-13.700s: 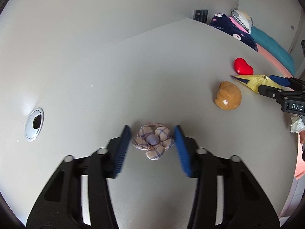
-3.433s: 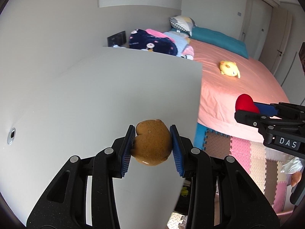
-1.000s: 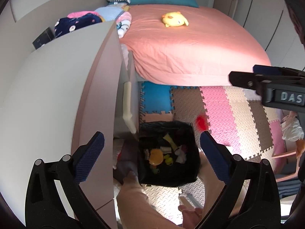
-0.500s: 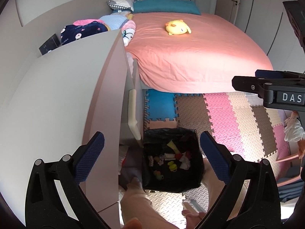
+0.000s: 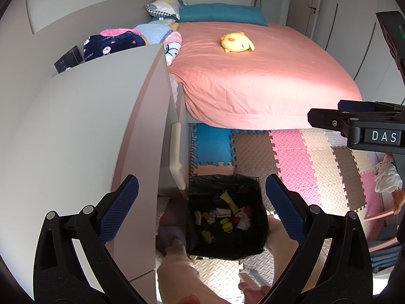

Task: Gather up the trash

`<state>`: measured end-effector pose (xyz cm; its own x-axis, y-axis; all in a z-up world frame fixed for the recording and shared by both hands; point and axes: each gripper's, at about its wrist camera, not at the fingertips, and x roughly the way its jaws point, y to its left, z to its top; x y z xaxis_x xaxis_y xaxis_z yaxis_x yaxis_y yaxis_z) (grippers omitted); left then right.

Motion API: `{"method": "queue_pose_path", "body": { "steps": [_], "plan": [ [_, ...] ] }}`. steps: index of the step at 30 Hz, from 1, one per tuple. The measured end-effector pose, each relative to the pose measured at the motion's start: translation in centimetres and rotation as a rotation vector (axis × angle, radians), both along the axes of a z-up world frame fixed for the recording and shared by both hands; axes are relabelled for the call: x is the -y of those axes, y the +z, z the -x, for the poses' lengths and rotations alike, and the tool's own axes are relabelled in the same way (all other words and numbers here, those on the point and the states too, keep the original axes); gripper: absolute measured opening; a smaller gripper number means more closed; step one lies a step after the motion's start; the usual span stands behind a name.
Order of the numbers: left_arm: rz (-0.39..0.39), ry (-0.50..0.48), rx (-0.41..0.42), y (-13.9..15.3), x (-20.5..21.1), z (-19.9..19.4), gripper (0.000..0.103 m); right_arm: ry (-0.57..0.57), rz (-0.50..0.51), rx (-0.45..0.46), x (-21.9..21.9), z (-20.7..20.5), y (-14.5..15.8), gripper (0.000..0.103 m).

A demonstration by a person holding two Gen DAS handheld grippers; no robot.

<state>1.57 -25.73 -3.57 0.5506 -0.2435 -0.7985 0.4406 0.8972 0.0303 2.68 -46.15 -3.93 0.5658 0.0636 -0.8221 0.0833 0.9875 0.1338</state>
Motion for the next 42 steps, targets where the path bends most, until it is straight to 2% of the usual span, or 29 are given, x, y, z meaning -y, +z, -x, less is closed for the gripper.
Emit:
{"method": "queue_pose_path", "body": {
  "steps": [42],
  "plan": [
    [0.036, -0.014, -0.016, 0.18, -0.02, 0.17, 0.097, 0.003, 0.003, -0.004, -0.04, 0.16, -0.26, 0.085]
  ]
}}
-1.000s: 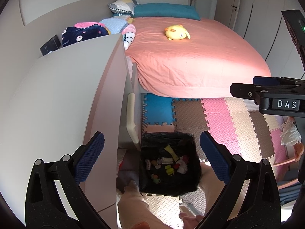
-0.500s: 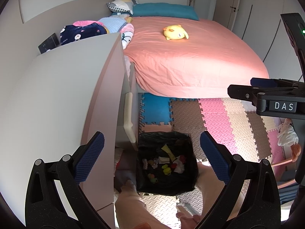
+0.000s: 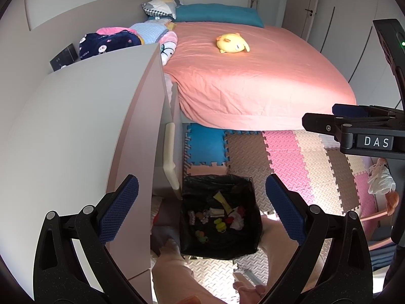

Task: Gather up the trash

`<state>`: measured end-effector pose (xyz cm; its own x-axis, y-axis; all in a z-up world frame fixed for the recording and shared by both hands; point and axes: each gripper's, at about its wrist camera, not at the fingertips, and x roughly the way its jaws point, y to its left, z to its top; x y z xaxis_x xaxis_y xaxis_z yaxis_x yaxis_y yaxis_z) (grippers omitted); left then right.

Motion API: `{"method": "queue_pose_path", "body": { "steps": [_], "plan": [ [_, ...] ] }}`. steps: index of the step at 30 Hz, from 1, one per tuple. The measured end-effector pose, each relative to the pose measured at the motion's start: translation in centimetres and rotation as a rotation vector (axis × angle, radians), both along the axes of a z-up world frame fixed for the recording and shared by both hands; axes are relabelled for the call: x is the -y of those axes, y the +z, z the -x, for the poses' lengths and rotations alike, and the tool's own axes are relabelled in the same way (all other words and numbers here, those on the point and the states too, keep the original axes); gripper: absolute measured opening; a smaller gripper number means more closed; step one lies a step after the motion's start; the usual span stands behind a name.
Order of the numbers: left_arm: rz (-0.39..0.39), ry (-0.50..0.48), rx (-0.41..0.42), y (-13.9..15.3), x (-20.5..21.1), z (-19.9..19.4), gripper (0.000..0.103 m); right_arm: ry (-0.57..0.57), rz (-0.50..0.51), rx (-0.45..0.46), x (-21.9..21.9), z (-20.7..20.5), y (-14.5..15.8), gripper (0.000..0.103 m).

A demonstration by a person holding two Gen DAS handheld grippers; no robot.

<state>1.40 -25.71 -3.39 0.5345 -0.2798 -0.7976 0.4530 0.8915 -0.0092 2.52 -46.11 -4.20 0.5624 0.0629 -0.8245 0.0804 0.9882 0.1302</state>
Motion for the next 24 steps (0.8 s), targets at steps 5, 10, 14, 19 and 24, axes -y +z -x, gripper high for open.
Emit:
{"method": "queue_pose_path", "body": {
  "steps": [5, 10, 14, 19, 24],
  "plan": [
    [0.005, 0.004, -0.007, -0.03, -0.13, -0.20, 0.097, 0.002, 0.002, -0.002, 0.08, 0.11, -0.13, 0.085],
    [0.006, 0.003, -0.009, -0.04, -0.16, -0.31, 0.097, 0.001, 0.002, -0.001, 0.18, 0.25, -0.21, 0.085],
    [0.021, 0.021, 0.025, 0.31, -0.44, -0.22, 0.097, -0.001, 0.003, -0.003, 0.14, 0.19, -0.26, 0.085],
    [0.017, 0.015, 0.006, 0.46, -0.12, -0.65, 0.097, -0.001, 0.002, -0.002, 0.18, 0.24, -0.27, 0.085],
    [0.036, 0.011, 0.016, 0.32, -0.38, -0.50, 0.097, 0.003, 0.005, -0.001, 0.35, 0.34, -0.37, 0.085]
  ]
}}
